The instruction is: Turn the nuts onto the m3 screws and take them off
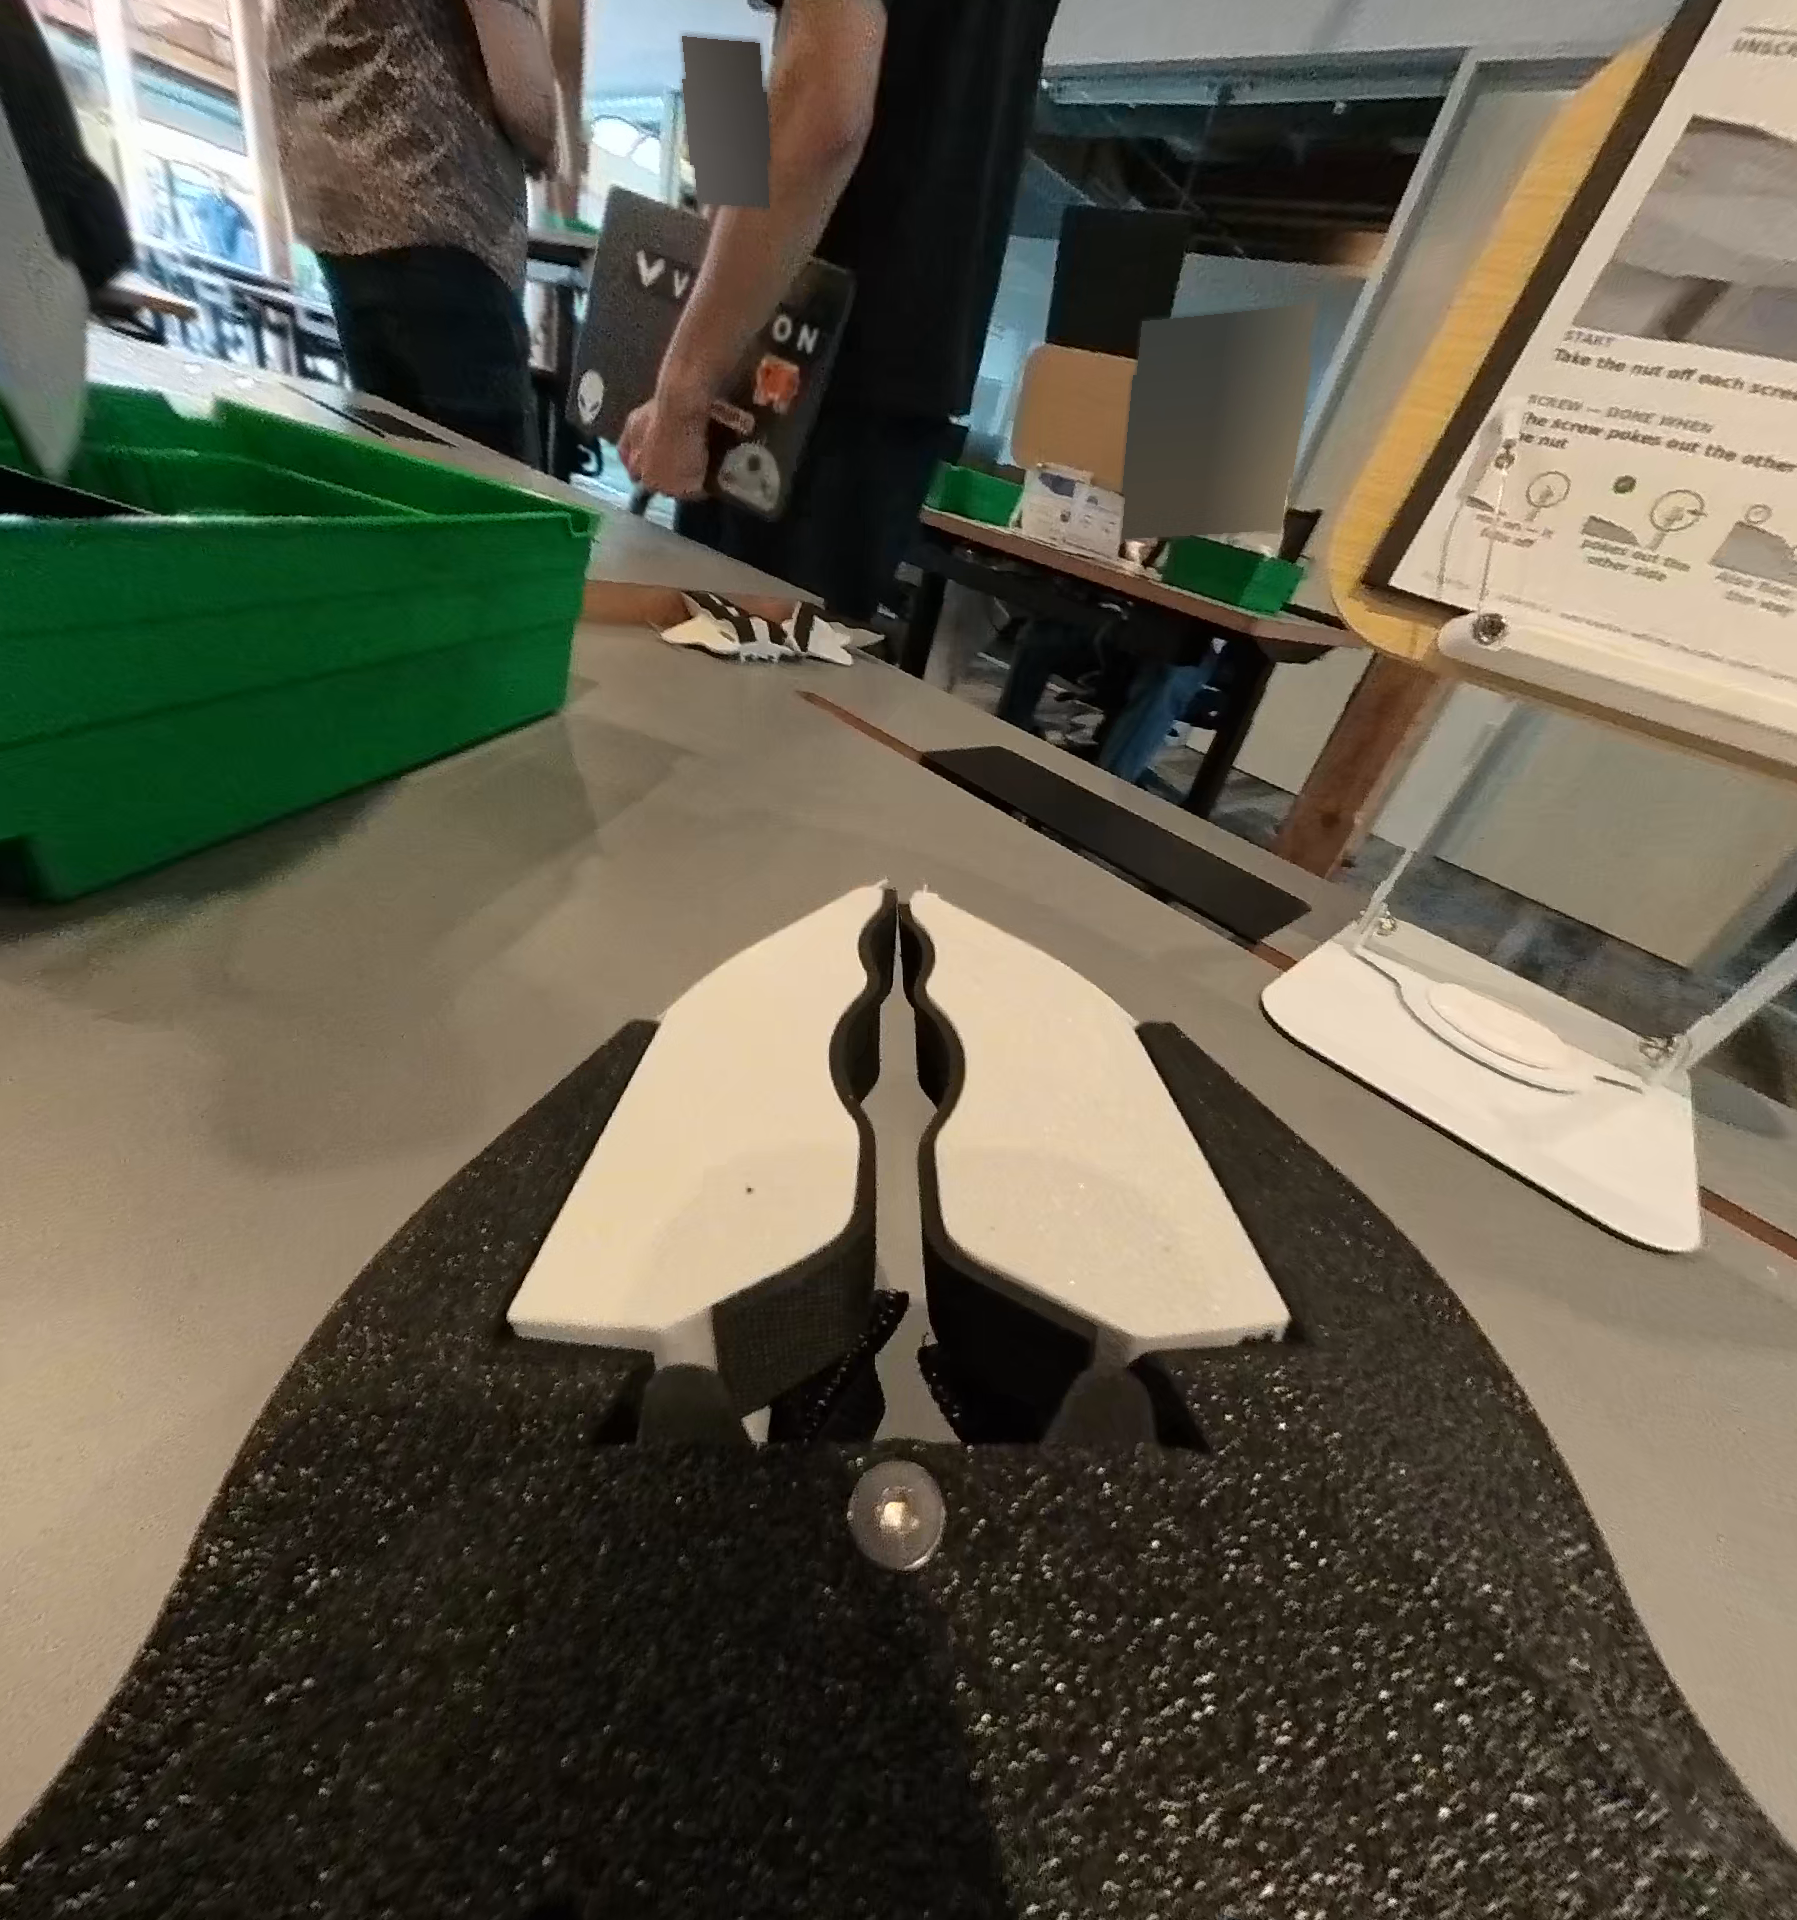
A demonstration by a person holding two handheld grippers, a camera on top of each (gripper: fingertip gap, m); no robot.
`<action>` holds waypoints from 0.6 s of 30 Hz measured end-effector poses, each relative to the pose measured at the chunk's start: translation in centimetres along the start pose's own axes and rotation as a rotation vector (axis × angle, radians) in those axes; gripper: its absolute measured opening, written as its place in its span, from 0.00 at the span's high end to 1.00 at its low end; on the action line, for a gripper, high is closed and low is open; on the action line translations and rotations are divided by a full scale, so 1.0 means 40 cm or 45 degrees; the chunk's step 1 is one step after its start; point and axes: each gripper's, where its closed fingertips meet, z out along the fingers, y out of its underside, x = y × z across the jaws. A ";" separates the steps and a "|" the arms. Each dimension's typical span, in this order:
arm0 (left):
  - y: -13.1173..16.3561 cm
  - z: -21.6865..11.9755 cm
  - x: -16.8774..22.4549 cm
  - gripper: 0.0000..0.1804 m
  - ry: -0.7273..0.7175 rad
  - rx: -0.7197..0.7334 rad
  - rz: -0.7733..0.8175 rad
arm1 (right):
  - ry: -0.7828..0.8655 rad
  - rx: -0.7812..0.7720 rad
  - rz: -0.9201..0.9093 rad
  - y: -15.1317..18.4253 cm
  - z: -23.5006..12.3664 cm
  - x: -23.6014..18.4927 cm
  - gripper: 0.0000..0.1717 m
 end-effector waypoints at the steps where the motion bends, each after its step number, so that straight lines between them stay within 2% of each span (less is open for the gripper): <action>1: -0.007 0.021 0.003 0.82 0.064 0.013 0.020 | 0.005 -0.008 -0.001 0.002 0.001 0.001 1.00; 5: -0.021 0.093 0.034 0.85 0.291 0.034 0.107 | 0.010 -0.032 -0.007 0.009 0.006 0.002 1.00; 10: -0.035 0.143 0.058 0.88 0.440 0.117 0.159 | 0.014 -0.040 -0.012 0.012 0.010 0.004 1.00; 13: -0.054 0.158 0.064 0.90 0.474 0.204 0.163 | 0.014 -0.029 0.000 0.009 0.009 0.006 1.00; 18: -0.061 0.183 0.054 0.90 0.411 0.170 0.239 | 0.014 -0.016 0.016 0.007 0.007 0.009 1.00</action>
